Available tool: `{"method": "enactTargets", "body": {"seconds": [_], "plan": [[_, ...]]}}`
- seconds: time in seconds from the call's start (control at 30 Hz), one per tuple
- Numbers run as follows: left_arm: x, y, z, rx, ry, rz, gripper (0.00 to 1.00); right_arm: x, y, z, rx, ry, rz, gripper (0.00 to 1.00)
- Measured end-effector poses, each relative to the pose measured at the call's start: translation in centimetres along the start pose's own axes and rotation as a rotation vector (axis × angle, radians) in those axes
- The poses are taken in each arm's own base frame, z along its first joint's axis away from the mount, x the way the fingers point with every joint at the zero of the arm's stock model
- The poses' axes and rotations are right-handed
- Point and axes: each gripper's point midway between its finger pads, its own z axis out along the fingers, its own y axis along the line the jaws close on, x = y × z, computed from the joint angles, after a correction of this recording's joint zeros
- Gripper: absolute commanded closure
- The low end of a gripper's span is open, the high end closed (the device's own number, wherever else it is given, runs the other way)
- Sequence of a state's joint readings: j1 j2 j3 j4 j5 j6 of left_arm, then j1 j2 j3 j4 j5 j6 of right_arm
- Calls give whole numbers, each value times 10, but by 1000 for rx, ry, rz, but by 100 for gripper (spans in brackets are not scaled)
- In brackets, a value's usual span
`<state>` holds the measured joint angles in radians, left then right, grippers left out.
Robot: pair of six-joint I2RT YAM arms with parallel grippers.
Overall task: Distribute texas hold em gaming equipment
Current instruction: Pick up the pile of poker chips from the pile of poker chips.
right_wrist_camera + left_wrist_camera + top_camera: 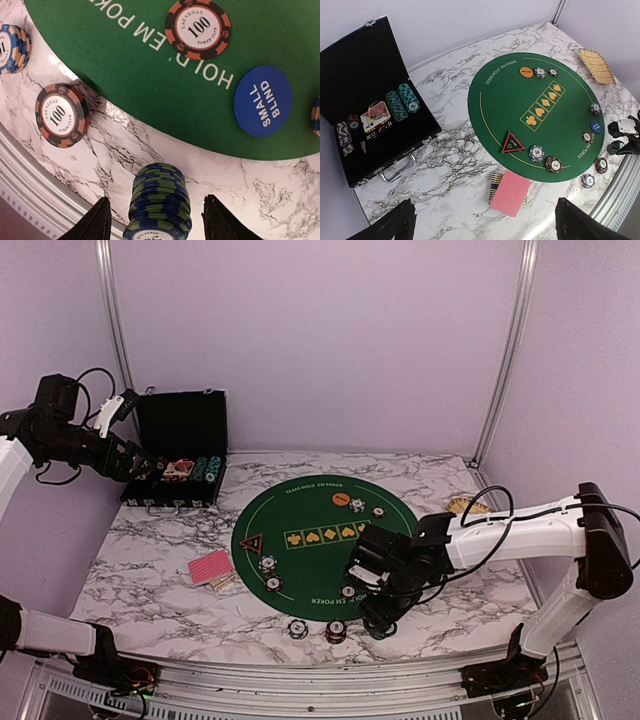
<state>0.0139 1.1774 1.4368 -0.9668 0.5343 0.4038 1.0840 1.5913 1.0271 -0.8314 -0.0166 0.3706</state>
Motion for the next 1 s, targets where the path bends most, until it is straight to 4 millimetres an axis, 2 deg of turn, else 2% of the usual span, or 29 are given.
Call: {"method": "enactTargets", "body": {"seconds": [0.17,0.43,0.8,1.0], "plan": [[0,0,0,0,1,0,1,10,-4,3,8,25,-1,29],[0,0,1,1,2,-1,1,12,-4,-1,8,25,0,35],[0,0,1,1,2,-1,1,17,-3,-1,2,46,-6,33],[0,0,1,1,3,-1,1,21,0,-1,-2,57,-17,43]]}}
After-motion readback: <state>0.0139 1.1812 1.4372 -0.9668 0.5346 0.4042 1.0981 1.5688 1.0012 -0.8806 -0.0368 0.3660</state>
